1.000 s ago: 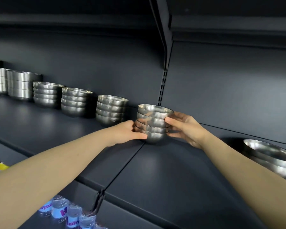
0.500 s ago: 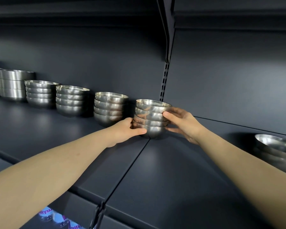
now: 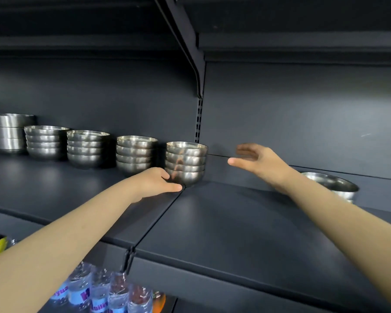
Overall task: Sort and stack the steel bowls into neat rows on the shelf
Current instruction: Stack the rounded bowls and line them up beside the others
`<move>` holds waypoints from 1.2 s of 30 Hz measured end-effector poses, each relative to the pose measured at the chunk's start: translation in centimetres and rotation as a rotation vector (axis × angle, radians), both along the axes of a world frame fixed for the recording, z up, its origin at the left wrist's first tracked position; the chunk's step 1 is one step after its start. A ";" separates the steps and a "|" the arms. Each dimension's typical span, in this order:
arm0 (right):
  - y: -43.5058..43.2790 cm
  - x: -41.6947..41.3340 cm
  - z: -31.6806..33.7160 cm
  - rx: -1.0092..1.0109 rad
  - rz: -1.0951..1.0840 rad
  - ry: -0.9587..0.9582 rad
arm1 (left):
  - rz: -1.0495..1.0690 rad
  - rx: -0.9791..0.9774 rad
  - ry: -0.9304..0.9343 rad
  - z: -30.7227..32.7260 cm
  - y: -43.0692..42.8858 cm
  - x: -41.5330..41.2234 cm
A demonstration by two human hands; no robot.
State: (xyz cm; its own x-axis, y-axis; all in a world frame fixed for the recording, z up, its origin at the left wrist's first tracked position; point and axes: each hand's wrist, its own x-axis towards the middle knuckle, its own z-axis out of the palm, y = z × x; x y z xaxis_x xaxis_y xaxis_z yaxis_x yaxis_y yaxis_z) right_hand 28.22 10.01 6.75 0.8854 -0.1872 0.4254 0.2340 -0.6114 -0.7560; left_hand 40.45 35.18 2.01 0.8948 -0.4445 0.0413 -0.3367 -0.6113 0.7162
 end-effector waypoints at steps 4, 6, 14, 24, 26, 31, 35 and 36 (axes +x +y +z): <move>-2.4 -5.8 1.1 -0.144 -0.067 -0.010 | -0.052 0.014 -0.007 0.1 -1.4 -3.1; -4.6 -8.6 1.3 -0.209 -0.160 -0.030 | -0.052 -0.010 -0.017 0.3 -2.8 -4.1; -13.4 -15.9 -0.7 -0.125 -0.415 -0.039 | -0.137 -0.029 0.021 1.1 -12.8 -9.3; -19.4 -15.6 -2.0 0.104 -0.300 0.260 | -0.299 0.131 0.004 -0.6 -23.3 -12.9; -20.1 -14.8 -2.2 0.142 -0.267 0.250 | -0.312 0.137 -0.016 -1.1 -25.2 -13.2; -20.7 -12.8 -3.5 0.191 -0.265 0.178 | -0.226 0.125 -0.107 -2.0 -28.0 -13.1; -20.5 -12.3 -4.0 0.287 -0.293 0.077 | -0.199 0.014 -0.061 -2.7 -28.2 -11.8; -20.0 -12.4 -4.0 0.318 -0.291 0.059 | -0.202 -0.002 -0.041 -2.5 -28.0 -12.2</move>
